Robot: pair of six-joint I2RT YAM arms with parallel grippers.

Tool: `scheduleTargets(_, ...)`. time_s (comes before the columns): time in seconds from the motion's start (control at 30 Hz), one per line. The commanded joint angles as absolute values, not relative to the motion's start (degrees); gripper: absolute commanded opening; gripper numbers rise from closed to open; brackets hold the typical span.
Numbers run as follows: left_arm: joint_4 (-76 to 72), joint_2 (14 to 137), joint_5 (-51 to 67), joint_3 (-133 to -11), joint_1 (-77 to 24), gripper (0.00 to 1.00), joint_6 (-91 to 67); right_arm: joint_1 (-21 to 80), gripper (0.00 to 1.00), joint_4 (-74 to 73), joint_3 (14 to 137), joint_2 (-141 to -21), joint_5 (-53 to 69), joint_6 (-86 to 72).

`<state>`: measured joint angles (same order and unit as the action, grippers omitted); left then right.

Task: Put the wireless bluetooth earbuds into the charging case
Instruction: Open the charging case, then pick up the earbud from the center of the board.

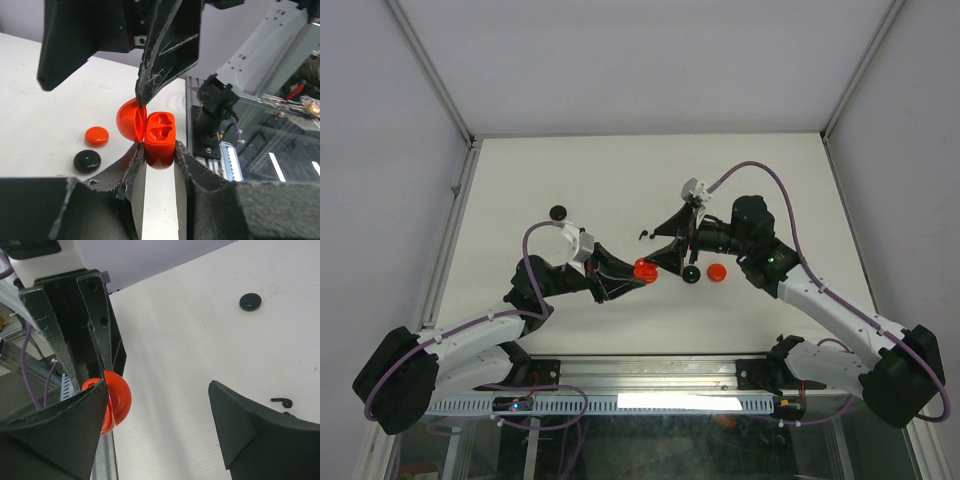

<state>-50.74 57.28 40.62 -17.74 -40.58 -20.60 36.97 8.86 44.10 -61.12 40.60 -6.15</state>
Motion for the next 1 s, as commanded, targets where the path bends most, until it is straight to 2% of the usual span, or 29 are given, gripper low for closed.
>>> scheduleTargets(0.0,-53.94,58.32,33.18,-15.56,-41.27,0.00,-17.25,36.47,0.84,6.03,48.57,-61.54,37.10,-4.01)
scheduleTargets(0.2,-57.30,61.46,22.73,-11.19,-40.37,0.00,-17.30,35.20,0.84,-0.71,52.38,-64.71,27.25,-2.73)
scheduleTargets(0.57,-57.13,59.98,17.38,-7.83,-39.12,0.00,-10.36,27.40,0.80,-10.02,62.52,-80.39,4.07,-3.96)
scheduleTargets(0.8,-55.67,58.79,13.80,-6.68,-39.19,0.00,-2.83,22.42,0.68,-12.16,72.45,-96.19,-0.82,-6.44)
scheduleTargets(0.97,-63.81,64.26,12.93,-4.75,-39.11,0.00,1.76,20.76,0.59,-14.98,80.66,-105.88,-2.04,-6.59)
